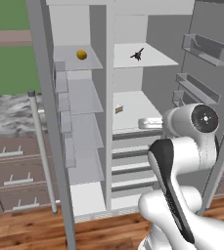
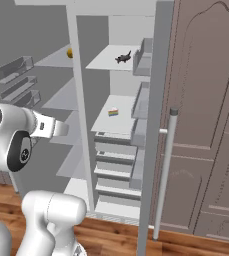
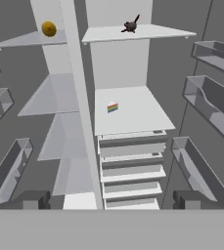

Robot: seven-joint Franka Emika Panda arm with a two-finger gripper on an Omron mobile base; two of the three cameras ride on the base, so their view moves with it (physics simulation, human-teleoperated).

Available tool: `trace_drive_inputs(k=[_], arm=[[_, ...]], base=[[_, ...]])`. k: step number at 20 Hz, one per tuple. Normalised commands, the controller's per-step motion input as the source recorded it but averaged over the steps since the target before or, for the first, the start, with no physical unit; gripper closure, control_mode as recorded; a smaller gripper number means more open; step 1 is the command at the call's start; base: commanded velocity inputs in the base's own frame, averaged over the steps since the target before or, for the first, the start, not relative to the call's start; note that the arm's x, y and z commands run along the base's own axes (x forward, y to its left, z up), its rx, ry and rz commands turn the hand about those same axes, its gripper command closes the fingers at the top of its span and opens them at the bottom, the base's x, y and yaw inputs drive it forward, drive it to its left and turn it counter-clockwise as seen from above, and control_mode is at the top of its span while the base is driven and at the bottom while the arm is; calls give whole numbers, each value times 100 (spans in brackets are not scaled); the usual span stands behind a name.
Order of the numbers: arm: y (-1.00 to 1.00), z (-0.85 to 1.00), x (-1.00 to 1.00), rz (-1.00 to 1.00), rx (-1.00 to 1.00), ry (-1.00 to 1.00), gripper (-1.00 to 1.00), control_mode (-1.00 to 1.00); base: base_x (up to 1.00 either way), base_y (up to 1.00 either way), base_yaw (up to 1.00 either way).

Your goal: Pick up the frozen fish from the freezer, place it on any shelf in the fridge, and close the fridge and freezer doors when done.

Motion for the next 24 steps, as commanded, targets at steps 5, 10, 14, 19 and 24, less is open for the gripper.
trace_drive_inputs(k=[5, 10, 14, 19, 24], arm=[[0, 0, 0, 0, 0, 0, -100, 100], [0, 0, 0, 0, 0, 0, -100, 100], [0, 0, 0, 0, 0, 0, -100, 100], [0, 0, 0, 0, 0, 0, -100, 100], [0, 0, 0, 0, 0, 0, -100, 100]], base=[[-34, 0, 0], [-18, 1, 0], [-15, 1, 0], [-19, 2, 0], [-13, 2, 0]])
